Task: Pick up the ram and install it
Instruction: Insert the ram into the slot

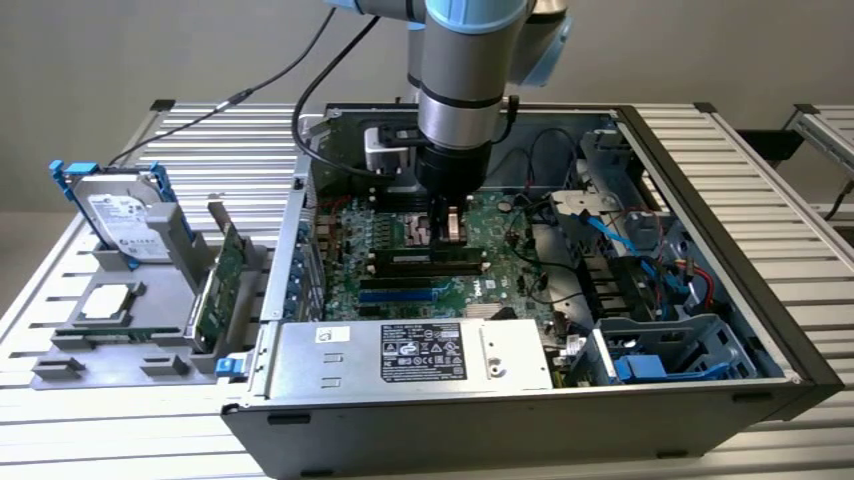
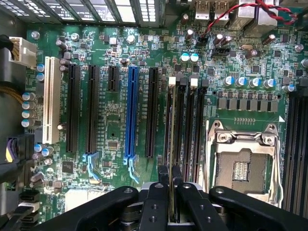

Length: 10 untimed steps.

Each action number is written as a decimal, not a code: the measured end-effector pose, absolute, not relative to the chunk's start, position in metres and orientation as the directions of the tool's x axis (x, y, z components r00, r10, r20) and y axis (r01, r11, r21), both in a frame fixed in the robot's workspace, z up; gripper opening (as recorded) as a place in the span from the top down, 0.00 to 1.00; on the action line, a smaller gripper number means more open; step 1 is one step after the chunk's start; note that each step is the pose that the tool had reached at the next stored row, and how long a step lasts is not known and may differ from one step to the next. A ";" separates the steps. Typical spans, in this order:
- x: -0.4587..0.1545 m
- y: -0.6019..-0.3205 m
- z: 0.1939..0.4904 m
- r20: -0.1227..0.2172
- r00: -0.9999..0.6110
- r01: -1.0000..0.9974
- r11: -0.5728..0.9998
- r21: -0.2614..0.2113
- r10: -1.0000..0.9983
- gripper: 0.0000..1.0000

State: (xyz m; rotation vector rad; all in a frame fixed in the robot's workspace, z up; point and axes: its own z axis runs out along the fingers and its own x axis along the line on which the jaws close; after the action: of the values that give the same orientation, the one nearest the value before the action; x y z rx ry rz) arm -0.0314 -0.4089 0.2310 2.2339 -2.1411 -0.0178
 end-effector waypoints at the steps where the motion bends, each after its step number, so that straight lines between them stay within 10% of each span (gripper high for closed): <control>1: -0.031 -0.409 0.231 0.024 0.043 -0.998 -0.042 0.042 -0.999 0.86; 10: -0.031 -0.409 0.228 0.024 0.043 -0.998 -0.042 0.043 -0.999 0.86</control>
State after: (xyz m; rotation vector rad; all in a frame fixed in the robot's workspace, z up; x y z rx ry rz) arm -0.0315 -0.4089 0.2284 2.2340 -2.1400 -0.0187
